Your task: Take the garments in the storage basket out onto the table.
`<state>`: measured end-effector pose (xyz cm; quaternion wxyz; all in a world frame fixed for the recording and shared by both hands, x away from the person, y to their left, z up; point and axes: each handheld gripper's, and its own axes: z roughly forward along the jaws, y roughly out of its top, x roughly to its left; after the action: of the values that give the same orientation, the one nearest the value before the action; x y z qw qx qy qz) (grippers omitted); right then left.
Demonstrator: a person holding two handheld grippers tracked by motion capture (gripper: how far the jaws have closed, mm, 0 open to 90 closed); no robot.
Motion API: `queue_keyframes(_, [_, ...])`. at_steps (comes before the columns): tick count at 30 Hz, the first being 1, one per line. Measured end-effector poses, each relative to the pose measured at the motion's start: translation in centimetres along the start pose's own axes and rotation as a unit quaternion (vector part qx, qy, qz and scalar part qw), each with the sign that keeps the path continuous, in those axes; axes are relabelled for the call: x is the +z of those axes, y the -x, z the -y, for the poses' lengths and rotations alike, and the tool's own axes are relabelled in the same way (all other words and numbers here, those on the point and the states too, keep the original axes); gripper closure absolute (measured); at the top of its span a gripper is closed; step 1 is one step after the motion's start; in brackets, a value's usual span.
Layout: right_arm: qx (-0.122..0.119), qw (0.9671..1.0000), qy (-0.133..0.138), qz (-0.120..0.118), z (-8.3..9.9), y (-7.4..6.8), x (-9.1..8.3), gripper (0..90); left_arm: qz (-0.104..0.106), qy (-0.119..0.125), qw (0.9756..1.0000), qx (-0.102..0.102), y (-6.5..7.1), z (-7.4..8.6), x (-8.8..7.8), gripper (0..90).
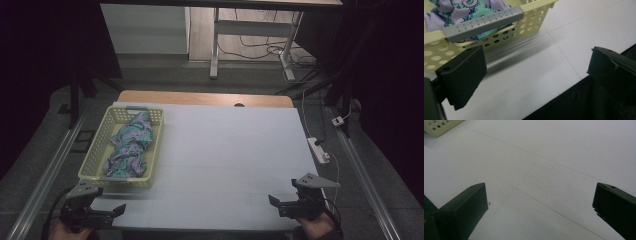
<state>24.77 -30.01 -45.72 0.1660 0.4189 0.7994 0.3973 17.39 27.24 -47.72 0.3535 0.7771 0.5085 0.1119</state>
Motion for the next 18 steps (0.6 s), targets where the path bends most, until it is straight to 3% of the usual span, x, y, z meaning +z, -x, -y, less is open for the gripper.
queue_keyframes(4, [0.012, 0.9996, -0.004, -0.025, 0.00, 0.41, 0.02, 0.3, 0.004, -0.001, 1.0000, -0.007, -0.14, -0.01, 0.01, 1.5])
queue_keyframes(7, [0.003, 0.9993, -0.007, -0.037, 0.00, 0.30, 0.14, 2.3, 0.006, -0.005, 1.0000, -0.006, -0.18, -0.06, 0.09, 1.4])
queue_keyframes(11, [-0.007, 0.9996, -0.014, -0.024, -0.06, -0.03, 0.30, 0.0, 0.003, -0.009, 0.9999, -0.007, -0.15, -0.08, 0.15, 1.1])
queue_keyframes(18, [0.005, 0.9999, -0.007, -0.010, -0.03, 0.04, 0.19, 0.0, -0.002, -0.014, 0.9998, -0.013, -0.23, -0.12, 0.20, 0.5])
